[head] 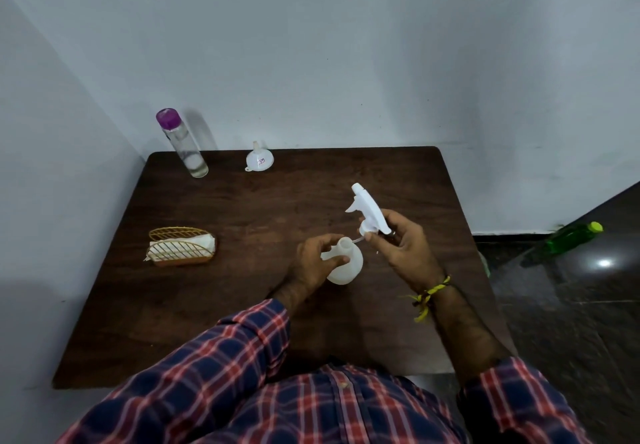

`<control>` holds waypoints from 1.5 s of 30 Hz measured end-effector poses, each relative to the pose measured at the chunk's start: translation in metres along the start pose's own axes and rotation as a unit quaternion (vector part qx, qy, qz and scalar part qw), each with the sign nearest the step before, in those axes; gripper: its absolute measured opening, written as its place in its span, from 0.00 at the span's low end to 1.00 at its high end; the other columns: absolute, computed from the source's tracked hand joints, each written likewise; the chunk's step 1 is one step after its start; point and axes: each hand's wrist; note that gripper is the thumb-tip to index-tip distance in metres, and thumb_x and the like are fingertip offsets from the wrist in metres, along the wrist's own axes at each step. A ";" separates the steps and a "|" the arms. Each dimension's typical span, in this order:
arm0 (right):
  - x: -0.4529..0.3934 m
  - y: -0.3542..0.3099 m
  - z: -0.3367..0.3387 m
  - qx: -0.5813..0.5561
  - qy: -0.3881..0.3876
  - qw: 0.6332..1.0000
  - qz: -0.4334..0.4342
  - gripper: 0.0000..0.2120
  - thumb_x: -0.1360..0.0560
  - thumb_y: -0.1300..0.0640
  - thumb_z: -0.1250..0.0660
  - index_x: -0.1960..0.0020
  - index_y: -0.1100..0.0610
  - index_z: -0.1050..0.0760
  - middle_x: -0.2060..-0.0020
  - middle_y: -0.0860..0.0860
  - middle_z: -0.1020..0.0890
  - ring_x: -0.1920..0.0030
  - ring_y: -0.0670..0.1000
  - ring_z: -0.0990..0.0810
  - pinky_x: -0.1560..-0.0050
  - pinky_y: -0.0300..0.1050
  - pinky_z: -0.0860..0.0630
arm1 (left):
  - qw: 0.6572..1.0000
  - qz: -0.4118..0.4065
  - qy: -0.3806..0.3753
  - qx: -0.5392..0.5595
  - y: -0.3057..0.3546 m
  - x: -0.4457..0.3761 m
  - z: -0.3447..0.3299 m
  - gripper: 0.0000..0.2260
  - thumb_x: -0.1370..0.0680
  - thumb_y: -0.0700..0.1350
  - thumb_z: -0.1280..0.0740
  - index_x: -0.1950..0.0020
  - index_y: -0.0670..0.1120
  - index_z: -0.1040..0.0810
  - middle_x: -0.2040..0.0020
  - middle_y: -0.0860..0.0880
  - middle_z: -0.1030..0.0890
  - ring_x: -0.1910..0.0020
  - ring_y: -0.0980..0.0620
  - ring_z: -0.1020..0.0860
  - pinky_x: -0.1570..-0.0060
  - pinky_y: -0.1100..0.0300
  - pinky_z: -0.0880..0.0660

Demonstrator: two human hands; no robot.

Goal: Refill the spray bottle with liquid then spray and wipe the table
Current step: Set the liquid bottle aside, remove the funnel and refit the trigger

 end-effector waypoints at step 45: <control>-0.001 0.067 -0.054 0.199 0.042 0.979 0.024 0.13 0.22 0.60 0.29 0.38 0.54 0.21 0.48 0.42 0.15 0.46 0.42 0.17 0.45 0.48 0.18 | 0.998 0.050 0.010 -0.026 -0.014 -0.004 -0.008 0.22 0.28 0.54 0.26 0.36 0.50 0.21 0.40 0.51 0.18 0.42 0.51 0.21 0.41 0.56 0.25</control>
Point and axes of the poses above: each hand's wrist, its own x-axis away from the middle knuckle, its own z-axis out of the back of the hand, y = z × x
